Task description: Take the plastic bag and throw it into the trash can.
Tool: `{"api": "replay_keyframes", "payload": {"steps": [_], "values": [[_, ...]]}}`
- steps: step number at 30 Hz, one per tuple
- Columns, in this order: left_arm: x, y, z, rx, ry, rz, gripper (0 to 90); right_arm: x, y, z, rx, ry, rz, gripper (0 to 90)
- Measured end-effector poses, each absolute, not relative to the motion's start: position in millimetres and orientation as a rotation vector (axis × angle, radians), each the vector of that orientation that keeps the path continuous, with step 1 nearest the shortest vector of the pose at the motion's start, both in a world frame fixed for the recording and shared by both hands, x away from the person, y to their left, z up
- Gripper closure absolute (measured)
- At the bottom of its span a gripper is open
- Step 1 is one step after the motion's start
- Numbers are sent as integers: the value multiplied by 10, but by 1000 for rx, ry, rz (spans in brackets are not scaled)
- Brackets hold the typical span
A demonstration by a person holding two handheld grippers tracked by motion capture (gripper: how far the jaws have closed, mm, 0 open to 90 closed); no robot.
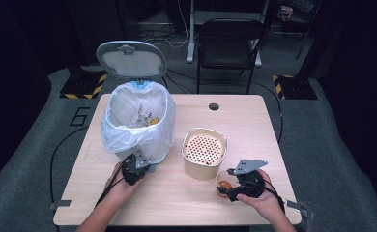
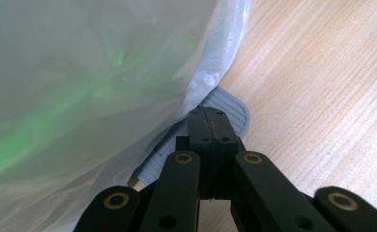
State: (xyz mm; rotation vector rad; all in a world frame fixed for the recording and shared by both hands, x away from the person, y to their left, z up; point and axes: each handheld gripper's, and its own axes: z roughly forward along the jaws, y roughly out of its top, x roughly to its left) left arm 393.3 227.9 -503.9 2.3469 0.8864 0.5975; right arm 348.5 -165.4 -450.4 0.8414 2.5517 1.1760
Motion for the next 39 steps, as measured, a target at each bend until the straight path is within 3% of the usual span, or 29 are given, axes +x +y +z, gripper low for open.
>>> {"api": "replay_keyframes", "payload": {"steps": [27,30,31,39], "values": [[3934,2279,-5039,2345,888,598,900,3787,-2290,-4615,1150,2348,1086,226],[3933,2279,-5039,2346,887,600,900,3793,-2314,-4628,1150,2344,1097,206],[3934,2279,-5039,2348,885,600,900,3799,-2314,-4635,1164,2337,1087,145],[3931,2277,-5039,2345,889,593,900,3783,-2319,-4535,1158,2314,1123,145]]}}
